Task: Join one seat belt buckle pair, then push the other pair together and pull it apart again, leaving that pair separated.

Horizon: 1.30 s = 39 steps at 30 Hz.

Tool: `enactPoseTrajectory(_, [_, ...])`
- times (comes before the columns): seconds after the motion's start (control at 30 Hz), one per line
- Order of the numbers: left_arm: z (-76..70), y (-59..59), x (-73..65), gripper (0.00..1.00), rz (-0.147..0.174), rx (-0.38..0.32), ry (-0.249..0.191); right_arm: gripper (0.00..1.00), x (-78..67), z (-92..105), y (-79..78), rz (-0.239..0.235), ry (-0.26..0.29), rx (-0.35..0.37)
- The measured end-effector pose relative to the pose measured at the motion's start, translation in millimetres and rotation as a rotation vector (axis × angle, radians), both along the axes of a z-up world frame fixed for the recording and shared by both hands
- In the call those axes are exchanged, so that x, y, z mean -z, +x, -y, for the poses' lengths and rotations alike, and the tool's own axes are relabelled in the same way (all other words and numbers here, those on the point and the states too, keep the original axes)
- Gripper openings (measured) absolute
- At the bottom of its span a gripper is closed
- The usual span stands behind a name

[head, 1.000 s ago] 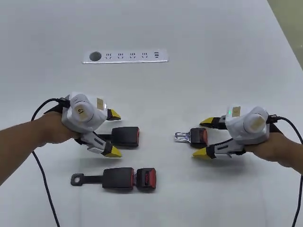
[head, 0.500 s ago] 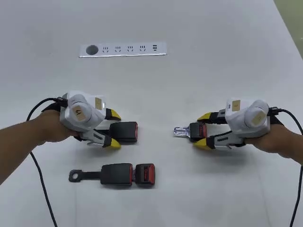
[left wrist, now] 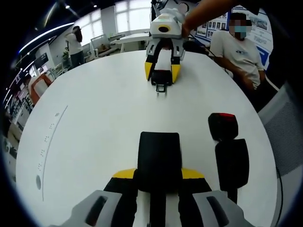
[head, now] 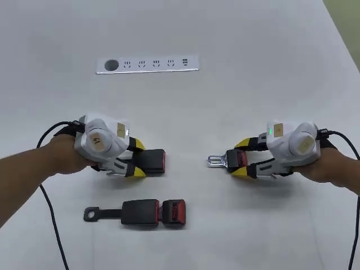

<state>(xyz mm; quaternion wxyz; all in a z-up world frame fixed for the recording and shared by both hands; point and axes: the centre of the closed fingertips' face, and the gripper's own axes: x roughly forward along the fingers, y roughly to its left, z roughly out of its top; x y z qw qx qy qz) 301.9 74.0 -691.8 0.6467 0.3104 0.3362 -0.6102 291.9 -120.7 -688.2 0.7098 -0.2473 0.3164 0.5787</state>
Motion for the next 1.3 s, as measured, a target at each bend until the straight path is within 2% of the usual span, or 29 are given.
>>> enactPoseTrajectory(0.2, [1.2,-1.0,0.3,0.34,-0.002,-0.007,-0.002,0.34,0.6,1.0,-0.2,0.006,0.037,0.0])
enactPoseTrajectory(0.47, [3.3,-2.5,-1.1,0.34,-0.005,-0.016,0.004,0.34,-0.5,-5.2,0.6,0.011,0.09,0.046])
enactPoseTrajectory(0.77, [4.6,-3.1,-0.3,0.34,-0.007,-0.023,0.024,0.34,-1.8,-27.7,0.4,0.018,0.129,0.048])
enactPoseTrajectory(1.07, [5.3,-5.0,-1.9,0.34,-0.008,-0.019,0.03,0.34,-1.5,-39.5,1.1,0.019,0.141,0.059])
enactPoseTrajectory(1.3, [4.1,-4.2,-1.5,0.34,-0.011,-0.026,0.03,0.34,-2.2,-55.7,2.9,0.025,0.154,0.055])
